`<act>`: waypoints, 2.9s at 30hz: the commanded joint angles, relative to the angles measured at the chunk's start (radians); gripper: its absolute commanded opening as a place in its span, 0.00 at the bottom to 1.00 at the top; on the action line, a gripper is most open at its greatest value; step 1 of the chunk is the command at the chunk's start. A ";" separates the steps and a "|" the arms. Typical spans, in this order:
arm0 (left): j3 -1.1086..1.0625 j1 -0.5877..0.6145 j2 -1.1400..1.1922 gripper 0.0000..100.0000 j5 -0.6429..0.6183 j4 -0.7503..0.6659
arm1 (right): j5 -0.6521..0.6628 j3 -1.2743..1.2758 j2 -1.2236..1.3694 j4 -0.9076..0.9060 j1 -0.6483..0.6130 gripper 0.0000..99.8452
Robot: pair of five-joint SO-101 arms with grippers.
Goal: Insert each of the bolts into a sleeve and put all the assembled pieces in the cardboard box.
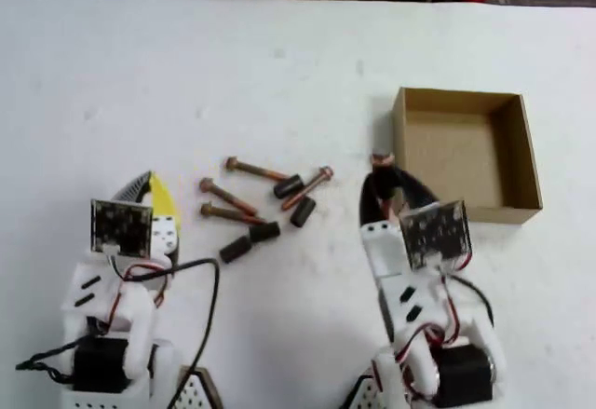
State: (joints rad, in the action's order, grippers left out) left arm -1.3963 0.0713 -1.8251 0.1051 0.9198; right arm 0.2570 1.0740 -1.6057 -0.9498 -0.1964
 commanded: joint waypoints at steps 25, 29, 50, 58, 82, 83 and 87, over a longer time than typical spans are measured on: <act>-0.166 0.010 0.002 0.02 -0.003 0.041 | 0.063 -0.664 1.319 0.117 0.291 0.02; -0.166 0.010 0.002 0.02 -0.003 0.041 | 0.063 -0.758 1.483 0.117 0.300 0.02; -0.167 0.010 0.002 0.02 -0.003 0.041 | 0.061 -1.008 1.883 0.117 0.344 0.02; -0.175 0.010 0.002 0.02 -0.003 0.038 | 0.061 -1.005 1.931 0.113 0.300 0.12; -0.206 0.068 0.002 0.02 -0.002 -0.018 | 0.061 -1.008 1.498 -0.070 0.226 0.16; -0.207 0.071 0.002 0.02 -0.002 -0.021 | 0.061 -1.008 1.468 -0.093 0.209 0.16; -0.209 0.070 0.002 0.02 -0.002 -0.020 | 0.061 -1.003 1.359 -0.183 0.110 0.16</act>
State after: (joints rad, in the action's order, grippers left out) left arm -1.6141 0.1327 -1.8159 0.1051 0.9337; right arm 0.3061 0.1105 -0.1404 -1.0817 -0.0184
